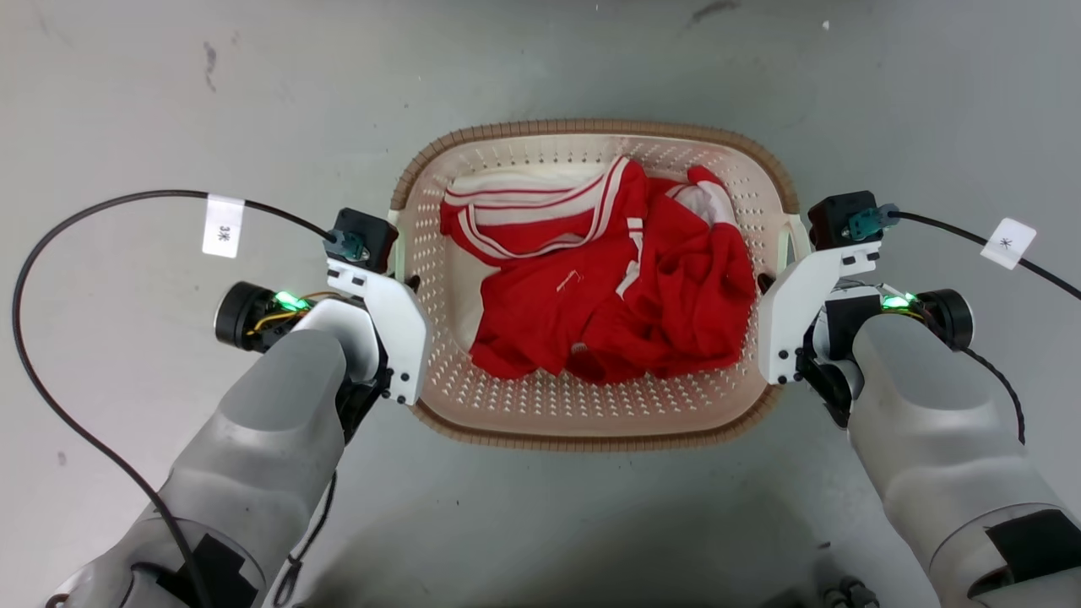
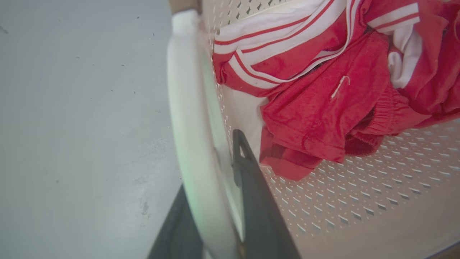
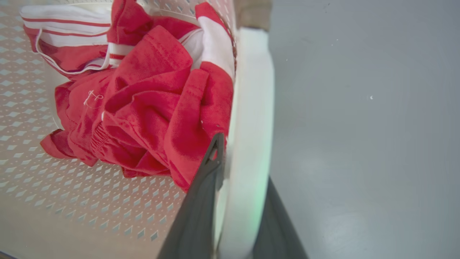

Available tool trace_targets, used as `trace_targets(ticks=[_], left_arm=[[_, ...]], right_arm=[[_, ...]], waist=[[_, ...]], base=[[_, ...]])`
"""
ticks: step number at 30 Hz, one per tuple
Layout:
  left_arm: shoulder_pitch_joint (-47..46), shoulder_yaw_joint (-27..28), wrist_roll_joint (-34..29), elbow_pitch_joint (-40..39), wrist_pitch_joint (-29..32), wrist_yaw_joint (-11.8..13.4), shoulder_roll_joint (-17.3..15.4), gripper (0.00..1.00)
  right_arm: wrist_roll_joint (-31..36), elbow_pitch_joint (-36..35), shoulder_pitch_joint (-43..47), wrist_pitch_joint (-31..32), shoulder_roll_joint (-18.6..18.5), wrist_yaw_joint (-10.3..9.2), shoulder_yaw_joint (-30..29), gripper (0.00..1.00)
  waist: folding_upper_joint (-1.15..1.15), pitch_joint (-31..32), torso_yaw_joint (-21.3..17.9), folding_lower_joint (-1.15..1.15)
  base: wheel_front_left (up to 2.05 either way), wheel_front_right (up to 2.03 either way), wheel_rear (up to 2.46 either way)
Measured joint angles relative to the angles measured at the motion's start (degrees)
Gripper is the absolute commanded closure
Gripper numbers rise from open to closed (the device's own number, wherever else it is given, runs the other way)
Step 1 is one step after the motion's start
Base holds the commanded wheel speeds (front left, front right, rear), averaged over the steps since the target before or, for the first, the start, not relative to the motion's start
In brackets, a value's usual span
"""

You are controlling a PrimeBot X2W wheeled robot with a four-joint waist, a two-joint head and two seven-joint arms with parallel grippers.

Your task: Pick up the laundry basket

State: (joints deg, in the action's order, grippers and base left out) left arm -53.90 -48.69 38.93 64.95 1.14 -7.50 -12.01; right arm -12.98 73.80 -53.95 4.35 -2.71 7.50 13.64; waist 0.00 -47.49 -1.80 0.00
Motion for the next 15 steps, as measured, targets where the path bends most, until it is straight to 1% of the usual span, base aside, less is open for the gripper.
trace_targets(ticks=[3,8,15], left_arm=[[0.6,-1.22,1.89,-0.53,1.68,0.01,-0.18,1.0],[2.88,-4.21,5.24,-1.99,5.69,0.01,-0.75,1.0],[8.16,-8.35,11.34,-4.53,12.01,0.0,-2.15,1.0]], right_arm=[[1.75,0.03,0.15,2.26,-0.01,0.0,-1.19,1.0],[4.61,0.04,2.26,7.9,0.15,0.03,-3.39,1.0],[5.08,0.0,7.21,16.23,0.48,0.07,-3.98,1.0]], waist=[[0.0,1.84,0.04,0.0],[0.0,5.95,0.03,0.0],[0.0,14.15,-0.01,0.0]], base=[[0.0,0.0,0.0],[0.0,0.0,0.0],[0.0,0.0,0.0]])
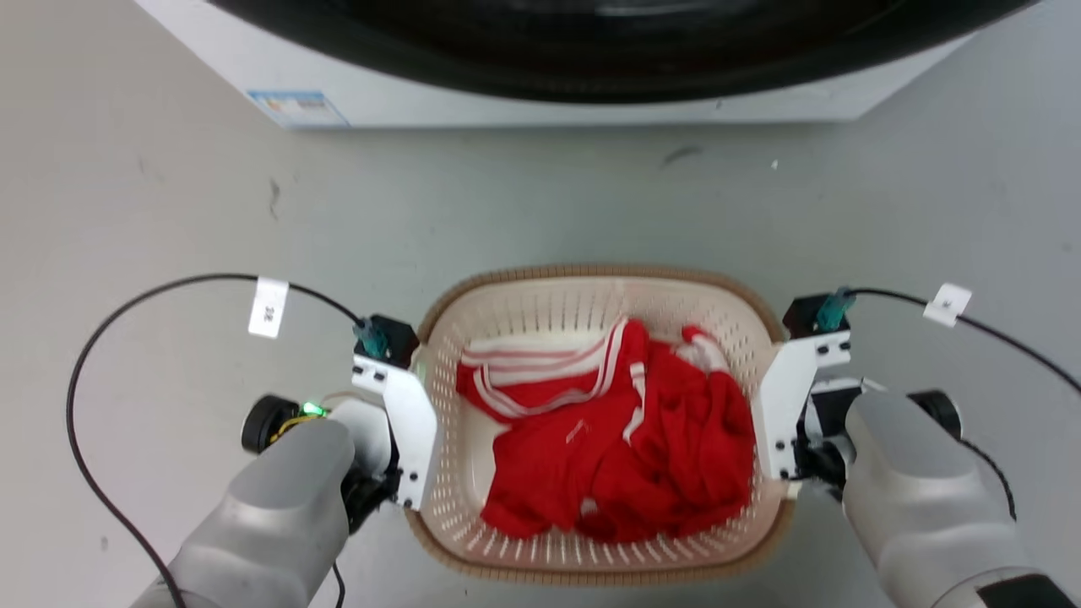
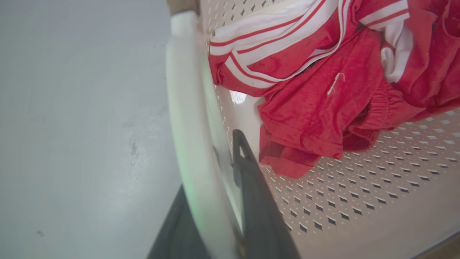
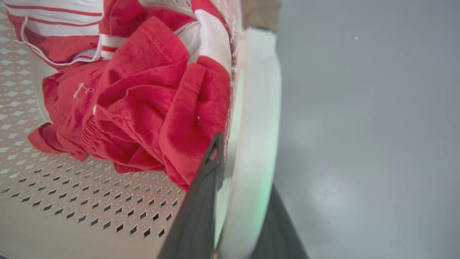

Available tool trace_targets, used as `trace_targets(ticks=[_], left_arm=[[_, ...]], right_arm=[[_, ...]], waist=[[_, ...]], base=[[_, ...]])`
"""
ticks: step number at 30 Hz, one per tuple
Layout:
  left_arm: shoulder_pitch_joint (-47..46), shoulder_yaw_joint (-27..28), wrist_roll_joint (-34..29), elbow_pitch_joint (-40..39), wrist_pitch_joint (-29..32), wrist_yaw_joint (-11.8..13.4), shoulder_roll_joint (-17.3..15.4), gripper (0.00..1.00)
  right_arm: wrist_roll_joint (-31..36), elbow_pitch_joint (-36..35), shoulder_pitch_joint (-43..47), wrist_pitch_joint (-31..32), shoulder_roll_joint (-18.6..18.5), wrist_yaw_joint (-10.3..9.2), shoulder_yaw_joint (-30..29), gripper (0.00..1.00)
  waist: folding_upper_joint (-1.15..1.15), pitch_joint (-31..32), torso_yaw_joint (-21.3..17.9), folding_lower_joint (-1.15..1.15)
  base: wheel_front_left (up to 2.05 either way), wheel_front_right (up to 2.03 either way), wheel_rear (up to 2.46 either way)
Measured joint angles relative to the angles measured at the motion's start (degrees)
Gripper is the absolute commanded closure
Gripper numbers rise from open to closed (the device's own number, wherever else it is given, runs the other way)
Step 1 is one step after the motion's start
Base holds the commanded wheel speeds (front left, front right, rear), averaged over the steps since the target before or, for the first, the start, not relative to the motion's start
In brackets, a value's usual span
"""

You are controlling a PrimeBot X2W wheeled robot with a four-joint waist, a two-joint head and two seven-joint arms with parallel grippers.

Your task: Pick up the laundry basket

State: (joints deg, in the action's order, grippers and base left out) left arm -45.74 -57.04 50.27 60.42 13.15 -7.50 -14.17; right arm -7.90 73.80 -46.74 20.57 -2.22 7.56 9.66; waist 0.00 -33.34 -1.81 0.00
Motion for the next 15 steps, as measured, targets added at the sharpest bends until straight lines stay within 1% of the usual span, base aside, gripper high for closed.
trace_targets(ticks=[7,9,15], left_arm=[[4.66,-3.42,5.6,-2.93,4.22,0.0,-1.89,1.0],[5.81,-4.31,6.97,-3.56,5.26,-0.01,-2.52,1.0],[7.3,-6.2,9.34,-3.83,5.91,-0.05,-3.6,1.0]], right_arm=[[-0.34,-0.07,3.89,5.38,0.23,0.02,0.78,1.0],[-1.66,-0.04,5.11,6.26,0.3,0.02,1.41,1.0],[-5.6,-0.66,7.38,8.23,0.44,0.02,4.7,1.0]], waist=[[0.0,9.36,-0.03,0.01],[0.0,11.99,-0.04,0.0],[0.0,19.02,-0.12,0.01]], base=[[0.0,0.0,0.0],[0.0,0.0,0.0],[0.0,0.0,0.0]])
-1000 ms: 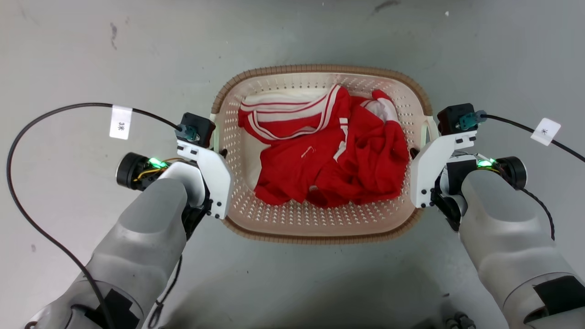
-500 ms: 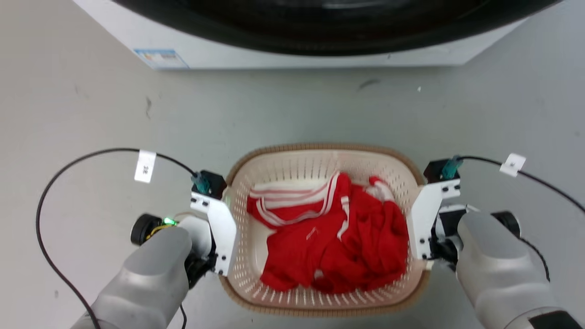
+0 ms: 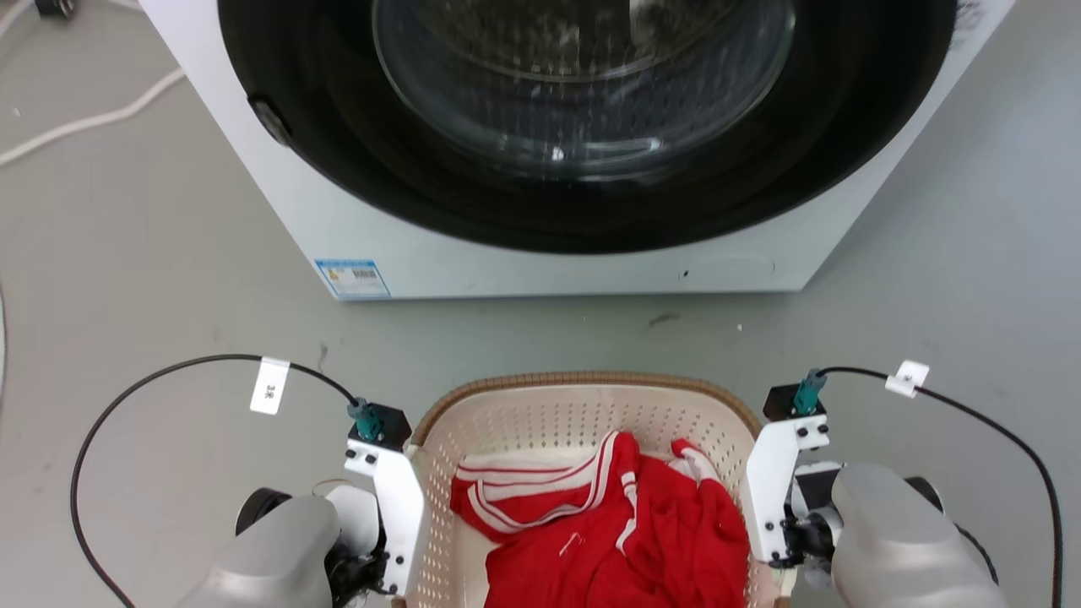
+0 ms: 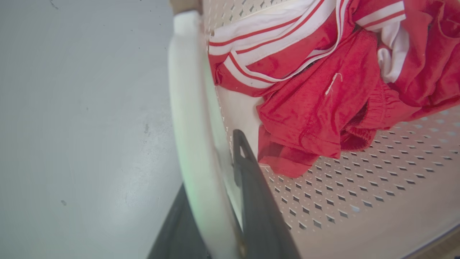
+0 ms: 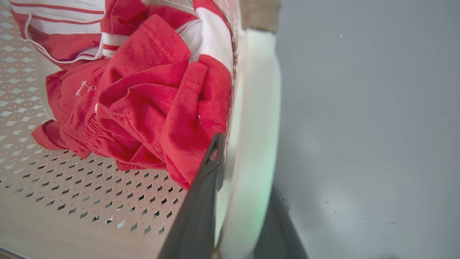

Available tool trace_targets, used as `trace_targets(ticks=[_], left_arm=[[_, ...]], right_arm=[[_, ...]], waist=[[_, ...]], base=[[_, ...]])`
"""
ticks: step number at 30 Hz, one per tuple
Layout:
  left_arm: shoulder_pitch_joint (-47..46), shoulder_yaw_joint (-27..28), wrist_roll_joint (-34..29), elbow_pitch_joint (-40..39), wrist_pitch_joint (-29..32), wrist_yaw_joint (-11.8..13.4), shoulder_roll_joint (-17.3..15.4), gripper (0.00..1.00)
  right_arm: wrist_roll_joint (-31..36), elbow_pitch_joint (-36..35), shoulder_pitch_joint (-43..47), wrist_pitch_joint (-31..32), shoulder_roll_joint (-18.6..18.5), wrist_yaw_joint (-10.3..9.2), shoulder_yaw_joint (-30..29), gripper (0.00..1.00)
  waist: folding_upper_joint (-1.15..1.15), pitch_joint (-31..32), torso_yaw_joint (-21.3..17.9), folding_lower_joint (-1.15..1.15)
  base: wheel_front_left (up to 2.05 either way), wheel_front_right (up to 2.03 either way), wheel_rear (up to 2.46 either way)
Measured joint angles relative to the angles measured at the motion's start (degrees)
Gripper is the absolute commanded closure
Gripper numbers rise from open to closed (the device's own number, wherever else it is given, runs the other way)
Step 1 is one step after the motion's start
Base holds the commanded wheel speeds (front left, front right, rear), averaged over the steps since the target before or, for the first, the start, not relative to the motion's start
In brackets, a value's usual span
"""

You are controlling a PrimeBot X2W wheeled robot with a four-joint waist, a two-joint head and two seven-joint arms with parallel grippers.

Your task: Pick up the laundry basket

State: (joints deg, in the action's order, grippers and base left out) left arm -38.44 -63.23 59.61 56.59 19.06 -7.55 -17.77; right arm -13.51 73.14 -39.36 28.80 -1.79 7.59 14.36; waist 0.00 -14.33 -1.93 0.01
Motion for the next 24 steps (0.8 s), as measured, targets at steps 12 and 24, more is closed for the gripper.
trace_targets(ticks=[12,24], left_arm=[[5.23,-3.12,5.55,-0.22,3.22,-0.01,-0.54,1.0],[7.19,-4.59,8.43,0.96,3.81,-0.01,-0.47,1.0]], right_arm=[[-3.47,-0.51,6.1,2.91,0.02,0.0,5.22,1.0],[-5.35,-1.43,7.4,5.04,0.02,-0.01,8.94,1.0]], waist=[[0.0,11.15,-0.33,0.0],[0.0,17.09,-0.3,0.0]], base=[[0.0,0.0,0.0],[0.0,0.0,0.0]])
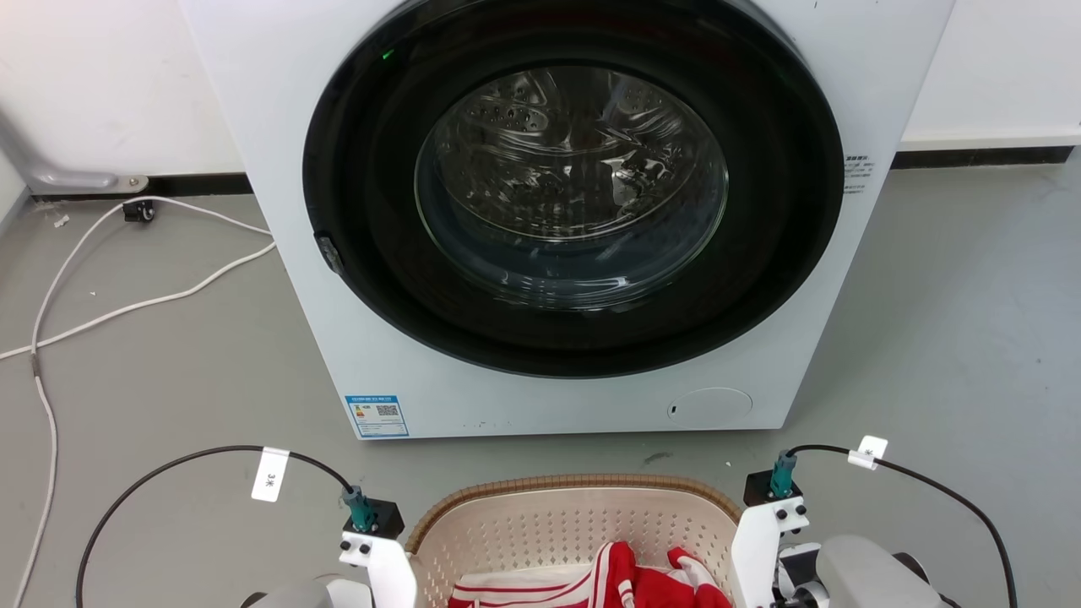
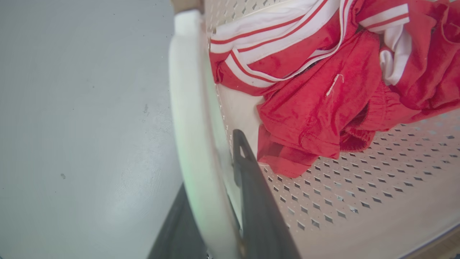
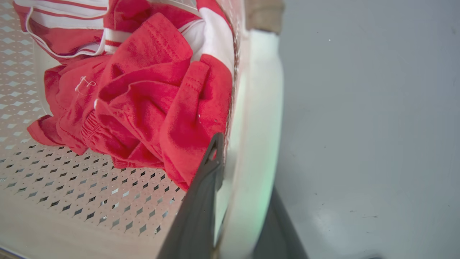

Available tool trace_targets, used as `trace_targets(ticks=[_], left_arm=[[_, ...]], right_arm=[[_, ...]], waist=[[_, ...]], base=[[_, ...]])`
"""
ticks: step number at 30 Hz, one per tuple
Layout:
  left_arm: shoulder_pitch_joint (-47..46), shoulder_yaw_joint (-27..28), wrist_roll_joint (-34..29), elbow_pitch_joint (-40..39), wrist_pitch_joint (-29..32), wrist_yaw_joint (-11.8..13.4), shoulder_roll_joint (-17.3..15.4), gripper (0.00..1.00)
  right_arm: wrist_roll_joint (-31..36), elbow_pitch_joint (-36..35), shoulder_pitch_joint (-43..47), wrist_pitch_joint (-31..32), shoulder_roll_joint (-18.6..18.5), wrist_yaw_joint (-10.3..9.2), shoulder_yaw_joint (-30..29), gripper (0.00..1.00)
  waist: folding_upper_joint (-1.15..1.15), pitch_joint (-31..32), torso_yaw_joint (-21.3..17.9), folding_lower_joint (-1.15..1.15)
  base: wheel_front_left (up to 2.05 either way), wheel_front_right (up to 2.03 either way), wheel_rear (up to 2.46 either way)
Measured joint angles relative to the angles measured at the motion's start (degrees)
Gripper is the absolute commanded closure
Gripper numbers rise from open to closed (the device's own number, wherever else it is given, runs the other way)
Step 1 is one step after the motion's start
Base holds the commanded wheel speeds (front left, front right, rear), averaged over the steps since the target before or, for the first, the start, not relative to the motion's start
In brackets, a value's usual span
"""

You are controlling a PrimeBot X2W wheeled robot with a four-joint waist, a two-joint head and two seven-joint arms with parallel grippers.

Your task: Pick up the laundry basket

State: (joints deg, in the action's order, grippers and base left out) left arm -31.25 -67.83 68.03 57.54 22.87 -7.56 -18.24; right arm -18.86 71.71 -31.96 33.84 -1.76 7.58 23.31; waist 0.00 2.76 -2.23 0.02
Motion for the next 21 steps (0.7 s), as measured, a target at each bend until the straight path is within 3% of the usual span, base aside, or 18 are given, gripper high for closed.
trace_targets(ticks=[21], left_arm=[[1.03,-2.2,3.67,-0.92,4.22,0.02,-0.36,1.0]], right_arm=[[-2.93,0.19,0.61,3.86,-0.14,-0.01,2.58,1.0]], waist=[[0.0,2.19,-0.29,-0.02]], base=[[0.0,0.0,0.0]])
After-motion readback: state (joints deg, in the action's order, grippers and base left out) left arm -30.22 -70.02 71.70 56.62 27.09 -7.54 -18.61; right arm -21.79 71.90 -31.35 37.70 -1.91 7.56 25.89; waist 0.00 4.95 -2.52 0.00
